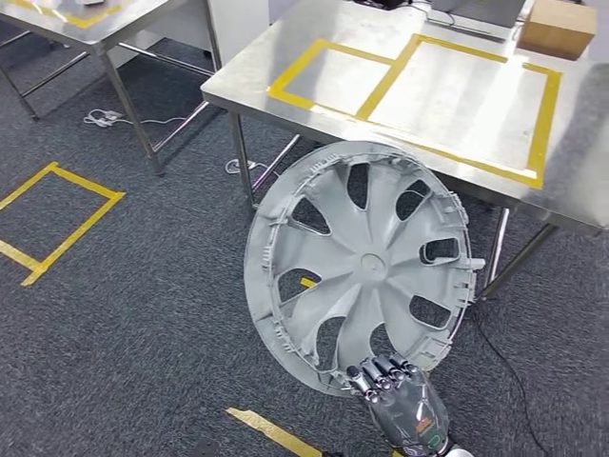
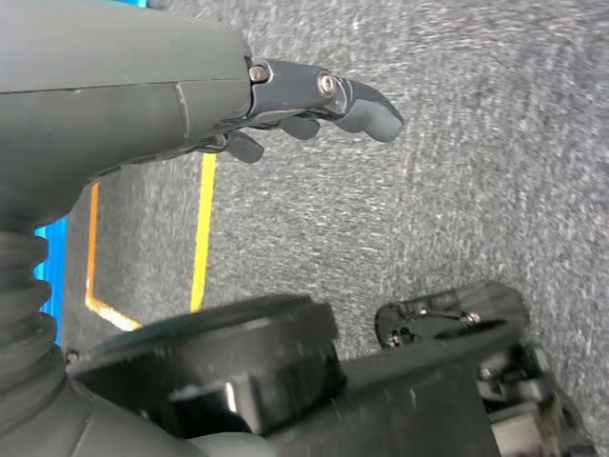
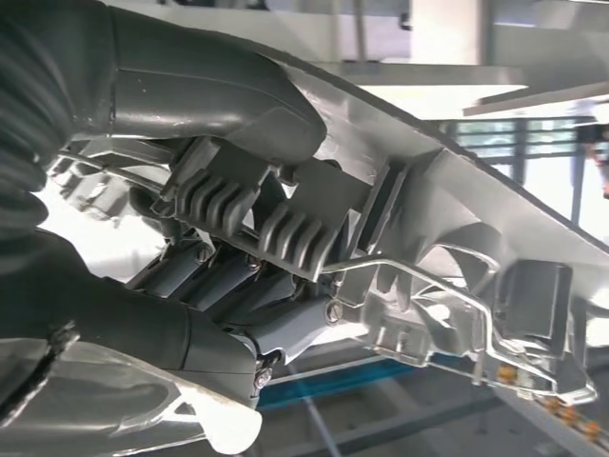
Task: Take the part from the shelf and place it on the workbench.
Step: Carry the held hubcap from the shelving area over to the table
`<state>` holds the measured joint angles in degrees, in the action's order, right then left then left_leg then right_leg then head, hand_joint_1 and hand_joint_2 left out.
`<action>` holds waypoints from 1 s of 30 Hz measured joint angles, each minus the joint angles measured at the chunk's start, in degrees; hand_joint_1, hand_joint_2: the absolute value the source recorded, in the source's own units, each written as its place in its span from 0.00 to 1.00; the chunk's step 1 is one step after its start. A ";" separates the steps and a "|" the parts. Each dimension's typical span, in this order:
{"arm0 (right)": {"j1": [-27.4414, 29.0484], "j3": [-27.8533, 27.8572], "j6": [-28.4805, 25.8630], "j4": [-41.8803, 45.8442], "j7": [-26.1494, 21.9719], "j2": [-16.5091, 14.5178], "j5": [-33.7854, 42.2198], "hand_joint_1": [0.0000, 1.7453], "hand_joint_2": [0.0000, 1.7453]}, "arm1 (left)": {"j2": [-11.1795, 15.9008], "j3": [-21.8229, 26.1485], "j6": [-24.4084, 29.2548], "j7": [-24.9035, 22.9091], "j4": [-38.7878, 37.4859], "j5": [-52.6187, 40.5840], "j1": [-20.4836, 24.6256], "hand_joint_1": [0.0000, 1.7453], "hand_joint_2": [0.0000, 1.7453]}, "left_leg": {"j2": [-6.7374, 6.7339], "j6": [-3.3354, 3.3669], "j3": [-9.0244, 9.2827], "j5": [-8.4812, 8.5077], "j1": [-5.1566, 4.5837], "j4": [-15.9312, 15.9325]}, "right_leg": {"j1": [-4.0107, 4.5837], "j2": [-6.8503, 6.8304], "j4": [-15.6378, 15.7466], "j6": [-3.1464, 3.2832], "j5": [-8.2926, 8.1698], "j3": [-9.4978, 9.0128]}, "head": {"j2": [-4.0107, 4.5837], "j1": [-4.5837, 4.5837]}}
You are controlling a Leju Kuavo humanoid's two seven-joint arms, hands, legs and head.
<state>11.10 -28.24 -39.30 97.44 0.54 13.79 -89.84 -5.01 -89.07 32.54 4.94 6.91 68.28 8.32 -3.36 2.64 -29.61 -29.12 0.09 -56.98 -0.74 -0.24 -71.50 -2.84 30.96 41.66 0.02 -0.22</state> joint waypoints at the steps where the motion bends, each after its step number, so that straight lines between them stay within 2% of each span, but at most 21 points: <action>1: -0.01 0.02 0.00 0.00 0.01 0.00 0.01 1.00 1.00 | -0.03 0.00 0.00 0.00 0.00 0.00 0.01 0.00 1.00 | -0.66 -0.21 0.26 -0.22 0.00 -0.02 | -0.06 -1.08 4.16 -0.07 -1.98 -2.30 | 0.00 -0.01; 3: -0.16 0.05 0.00 0.00 0.01 0.00 0.01 1.00 1.00 | -0.04 0.00 0.00 0.00 0.00 0.00 -0.01 0.00 1.00 | -1.86 -0.81 0.66 -0.77 -0.32 -0.20 | 0.31 -3.72 11.45 0.26 -4.16 -6.55 | 0.00 -0.06; 4: -0.20 0.07 0.00 0.00 0.01 0.00 -0.01 1.00 1.00 | -0.02 0.00 0.00 0.00 0.00 0.00 -0.01 0.00 1.00 | -2.42 -1.07 0.82 -1.00 -0.52 -0.30 | 0.48 -4.47 13.12 0.59 -4.32 -7.51 | -0.01 -0.07; 5: -0.19 0.07 0.00 0.00 0.01 0.00 -0.02 1.00 1.00 | 0.01 0.00 0.00 0.00 0.00 0.00 0.00 0.00 1.00 | -3.03 -1.29 0.93 -1.17 -0.69 -0.36 | 0.69 -4.35 13.44 1.01 -4.05 -7.71 | -0.01 -0.06; 6: -0.12 0.07 0.00 0.01 0.00 0.00 -0.02 1.00 1.00 | 0.01 0.00 0.00 0.00 0.00 0.00 0.05 0.00 1.00 | -3.67 -1.47 1.14 -1.33 -0.70 -0.38 | 0.63 -3.56 13.44 1.50 -4.05 -7.59 | -0.01 -0.04; 7: -0.02 0.06 0.00 0.01 -0.01 0.00 -0.03 1.00 1.00 | -0.01 0.00 0.00 0.00 0.00 -0.01 0.11 0.00 1.00 | -3.70 -1.74 1.34 -1.67 -0.60 -0.49 | 0.57 -2.86 13.47 1.84 -4.06 -7.58 | -0.01 -0.05; 9: -0.03 0.06 0.00 0.02 -0.01 0.00 -0.03 1.00 1.00 | -0.05 0.00 0.00 0.00 0.00 -0.03 0.24 0.00 1.00 | -1.29 -2.28 0.55 -3.67 -0.27 -3.03 | 0.36 -1.49 13.58 2.63 -4.13 -7.69 | 0.00 0.14; 11: -0.17 0.07 0.00 0.02 -0.01 0.00 -0.03 1.00 1.00 | -0.05 0.01 0.00 0.01 0.00 -0.01 0.23 0.00 1.00 | 1.98 -2.53 -2.80 -7.26 -0.06 -10.23 | 0.29 -0.10 13.60 3.06 -4.17 -7.76 | 0.00 0.37; 12: -0.17 0.07 0.00 0.01 -0.01 0.00 -0.03 1.00 1.00 | -0.03 0.02 0.00 0.04 0.00 0.02 0.27 0.00 1.00 | 2.62 -2.53 -4.84 -8.69 -0.04 -14.25 | 0.34 0.65 13.58 3.13 -4.18 -7.76 | 0.00 0.38; 13: -0.14 0.07 0.00 0.01 0.00 0.00 -0.03 1.00 1.00 | -0.02 0.02 0.00 0.06 0.00 0.04 0.34 0.00 1.00 | 2.87 -2.45 -6.36 -9.14 -0.04 -16.98 | 0.40 1.47 13.56 3.14 -4.18 -7.81 | 0.00 0.36; 14: -0.11 0.07 0.00 0.00 0.02 0.00 -0.02 1.00 1.00 | 0.00 0.03 -0.01 0.08 0.00 0.05 0.43 0.00 1.00 | 2.98 -2.30 -6.98 -8.40 -0.05 -17.62 | 0.47 2.29 13.55 3.14 -4.18 -7.88 | 0.00 0.36; 15: -0.09 0.08 0.00 0.00 0.03 0.00 -0.01 1.00 1.00 | 0.01 0.02 -0.01 0.10 0.00 0.03 0.51 0.00 1.00 | 3.14 -2.08 -6.57 -6.57 -0.06 -16.00 | 0.51 3.14 13.54 3.14 -4.19 -7.98 | 0.00 0.34; 17: -0.09 0.09 0.00 0.00 0.06 0.00 -0.02 1.00 1.00 | 0.04 0.02 0.04 0.06 0.00 0.00 0.41 0.00 1.00 | 4.01 -1.55 -3.90 -1.86 -0.11 -8.71 | 0.59 4.52 13.51 3.10 -4.20 -8.20 | 0.00 0.35; 18: -0.07 0.14 0.00 0.00 0.19 0.02 -0.03 1.00 1.00 | 0.08 0.02 0.27 0.12 0.00 -0.13 0.37 0.00 1.00 | 4.55 -1.34 -2.64 -0.34 -0.13 -5.30 | 0.64 5.11 13.42 3.00 -4.23 -8.14 | 0.00 0.35; 19: 0.03 0.37 0.00 0.00 0.46 0.16 -0.03 1.00 1.00 | 0.12 0.00 0.70 0.26 0.00 -0.38 0.37 0.00 1.00 | 4.96 -1.24 -1.89 0.35 -0.17 -3.07 | 0.65 5.48 13.35 2.83 -4.31 -7.94 | 0.00 0.36; 22: 0.89 1.98 0.00 0.24 1.12 1.24 0.31 1.00 1.00 | 0.13 -0.07 2.41 0.90 0.00 -1.31 0.49 0.00 1.00 | 5.06 -0.96 -1.64 0.37 -0.26 -1.44 | 0.50 5.91 13.48 1.85 -4.45 -7.16 | 0.00 0.36; 24: 1.35 3.08 0.00 0.55 0.94 2.14 0.61 1.00 1.00 | 0.11 -0.09 2.91 1.08 -0.01 -1.63 0.47 0.00 1.00 | 4.72 -0.48 -1.46 0.65 -0.11 -0.86 | 0.51 4.37 11.89 1.23 -3.29 -6.15 | 0.00 0.19; 26: 1.36 3.85 0.00 0.66 0.74 2.75 0.60 1.00 1.00 | 0.10 -0.10 3.04 1.15 -0.02 -1.79 0.34 0.00 1.00 | 4.15 -0.13 -1.31 0.67 -0.05 -0.59 | 0.53 2.00 5.79 0.77 -0.33 -3.10 | -0.01 -0.04; 28: 1.36 4.26 0.00 0.66 0.63 3.00 0.49 1.00 1.00 | 0.15 -0.11 3.07 1.16 -0.02 -1.80 0.08 0.00 1.00 | 3.51 0.01 -1.23 0.46 -0.09 -0.62 | 0.40 0.96 -1.18 0.33 2.05 0.60 | -0.01 -0.11; 29: 1.42 4.34 0.00 0.66 0.49 3.04 0.46 1.00 1.00 | 0.18 -0.11 3.08 1.16 -0.02 -1.80 -0.01 0.00 1.00 | 3.22 -0.01 -1.10 0.31 -0.09 -0.63 | 0.26 0.78 -2.42 0.13 1.88 1.40 | -0.01 -0.09; 30: 1.50 4.42 0.00 0.66 0.37 3.08 0.44 1.00 1.00 | 0.18 -0.11 3.08 1.16 -0.02 -1.79 -0.05 0.00 1.00 | 3.01 -0.09 -0.90 0.11 -0.07 -0.64 | 0.09 0.65 -1.55 -0.02 0.73 1.09 | 0.00 -0.10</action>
<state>12.60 -23.82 -39.30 98.09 0.90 16.87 -89.40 -4.83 -89.18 35.63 6.10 6.88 66.49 8.28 -0.35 2.56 -30.52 -29.02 0.02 -57.62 -0.65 0.42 -73.05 -2.86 31.69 42.75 0.02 -0.33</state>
